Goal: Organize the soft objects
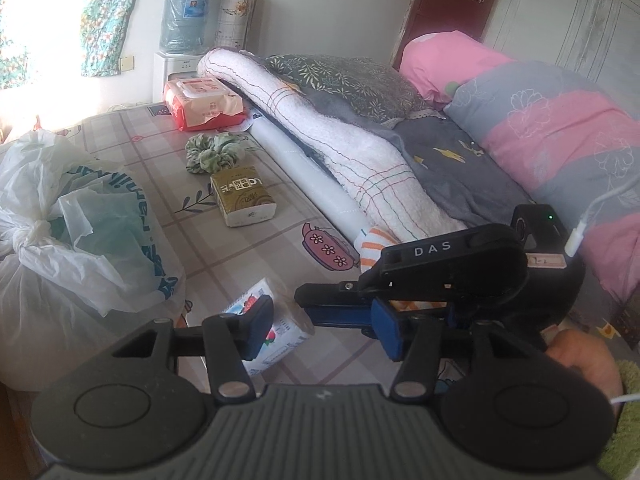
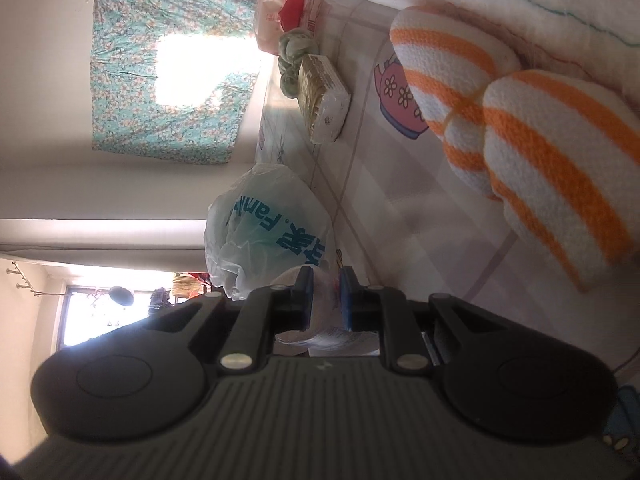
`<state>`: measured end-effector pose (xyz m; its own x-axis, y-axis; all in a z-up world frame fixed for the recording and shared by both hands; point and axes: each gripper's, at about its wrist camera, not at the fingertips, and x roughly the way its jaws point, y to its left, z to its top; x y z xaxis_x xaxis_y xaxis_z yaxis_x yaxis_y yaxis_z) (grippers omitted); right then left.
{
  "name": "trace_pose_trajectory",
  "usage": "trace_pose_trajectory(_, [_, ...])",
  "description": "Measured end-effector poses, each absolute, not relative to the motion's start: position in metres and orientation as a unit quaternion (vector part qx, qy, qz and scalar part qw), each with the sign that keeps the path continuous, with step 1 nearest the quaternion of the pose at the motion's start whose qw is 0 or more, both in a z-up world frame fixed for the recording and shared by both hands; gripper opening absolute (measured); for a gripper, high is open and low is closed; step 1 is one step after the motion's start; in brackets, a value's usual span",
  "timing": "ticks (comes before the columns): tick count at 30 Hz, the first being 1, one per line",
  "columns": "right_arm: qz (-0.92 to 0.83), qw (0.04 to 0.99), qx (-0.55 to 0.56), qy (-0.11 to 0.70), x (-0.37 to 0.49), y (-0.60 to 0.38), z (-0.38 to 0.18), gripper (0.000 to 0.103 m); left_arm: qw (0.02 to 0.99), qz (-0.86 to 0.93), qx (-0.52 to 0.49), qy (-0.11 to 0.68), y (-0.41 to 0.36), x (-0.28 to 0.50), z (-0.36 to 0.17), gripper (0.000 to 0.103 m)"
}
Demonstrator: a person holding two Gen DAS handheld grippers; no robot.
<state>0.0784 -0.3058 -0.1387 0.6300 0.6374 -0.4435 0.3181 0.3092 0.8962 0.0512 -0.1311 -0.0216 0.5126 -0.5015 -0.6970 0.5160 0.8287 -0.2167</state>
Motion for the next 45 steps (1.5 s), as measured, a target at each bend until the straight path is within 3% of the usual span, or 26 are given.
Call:
trace_pose_trajectory(10, [0.039,0.790,0.454,0.409,0.060,-0.317,-0.104,0.016,0.874,-0.304,0.024,0.379,-0.127,0.035,-0.015,0.057])
trace_pose_trajectory(14, [0.061,0.800,0.431,0.413,0.063,-0.306,-0.094,0.031,0.879,-0.282,0.023,0.384,-0.114,0.040,-0.018,0.057])
trace_pose_trajectory(17, [0.069,0.801,0.415,0.427,0.072,-0.296,-0.094,0.033,0.876,-0.284,0.019,0.390,-0.114,0.044,-0.025,0.057])
trace_pose_trajectory(25, [0.077,0.750,0.494,0.434,0.079,-0.298,-0.119,0.034,0.869,-0.293,0.013,0.400,-0.119,0.042,-0.036,0.054])
trace_pose_trajectory(45, [0.102,0.652,0.612,0.435,0.074,-0.297,-0.156,0.039,0.889,-0.282,0.028,0.361,-0.121,0.027,-0.026,0.059])
